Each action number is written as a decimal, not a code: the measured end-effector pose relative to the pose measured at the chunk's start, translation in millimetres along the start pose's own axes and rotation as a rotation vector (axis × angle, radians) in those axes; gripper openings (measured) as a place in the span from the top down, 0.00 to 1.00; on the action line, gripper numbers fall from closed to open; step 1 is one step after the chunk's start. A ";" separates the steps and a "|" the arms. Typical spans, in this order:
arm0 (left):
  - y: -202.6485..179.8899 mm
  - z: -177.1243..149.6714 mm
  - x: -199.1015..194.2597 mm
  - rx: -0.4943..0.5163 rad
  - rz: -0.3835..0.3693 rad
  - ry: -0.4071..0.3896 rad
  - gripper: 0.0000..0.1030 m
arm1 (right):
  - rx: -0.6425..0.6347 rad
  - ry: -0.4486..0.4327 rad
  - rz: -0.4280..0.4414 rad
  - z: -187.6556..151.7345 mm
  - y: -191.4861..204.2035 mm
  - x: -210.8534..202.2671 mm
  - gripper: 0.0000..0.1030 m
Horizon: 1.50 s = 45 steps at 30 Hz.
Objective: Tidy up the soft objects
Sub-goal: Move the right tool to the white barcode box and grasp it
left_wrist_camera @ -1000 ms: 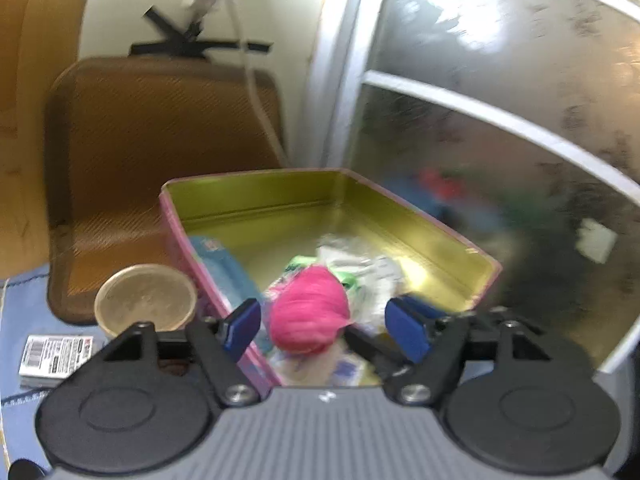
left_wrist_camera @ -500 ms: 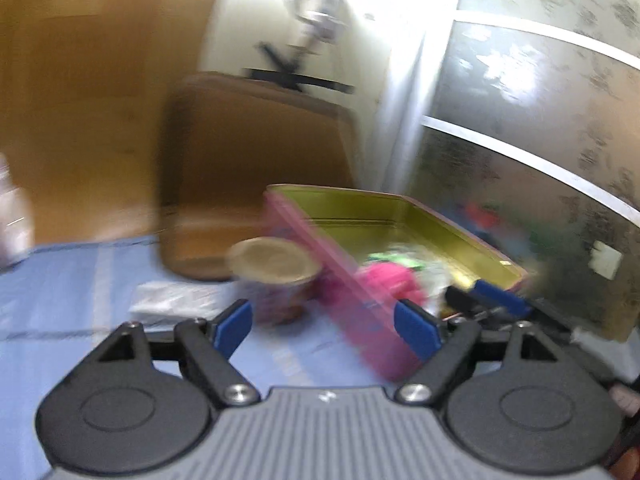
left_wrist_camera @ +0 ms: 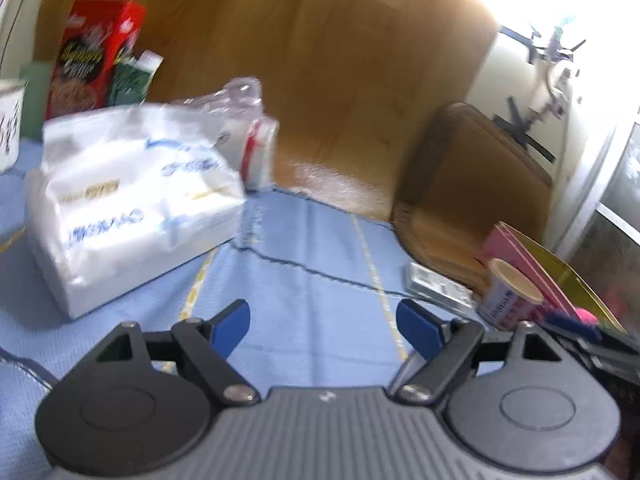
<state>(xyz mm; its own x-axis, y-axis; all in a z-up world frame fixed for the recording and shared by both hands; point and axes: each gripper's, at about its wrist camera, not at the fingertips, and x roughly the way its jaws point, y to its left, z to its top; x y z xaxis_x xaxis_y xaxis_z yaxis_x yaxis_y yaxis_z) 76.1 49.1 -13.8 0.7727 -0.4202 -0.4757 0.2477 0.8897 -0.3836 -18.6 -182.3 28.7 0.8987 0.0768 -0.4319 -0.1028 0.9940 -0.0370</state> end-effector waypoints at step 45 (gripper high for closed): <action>15.2 3.8 5.6 -0.069 -0.111 0.040 0.13 | -0.125 0.669 0.111 75.1 -13.7 204.9 0.30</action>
<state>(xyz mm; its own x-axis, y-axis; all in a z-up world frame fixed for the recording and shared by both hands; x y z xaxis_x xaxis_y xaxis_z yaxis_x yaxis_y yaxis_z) 86.4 61.0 -19.3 0.7185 -0.5237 -0.4578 0.2889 0.8234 -0.4884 199.0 -174.4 8.4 0.4274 0.0734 -0.9011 -0.2636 0.9635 -0.0466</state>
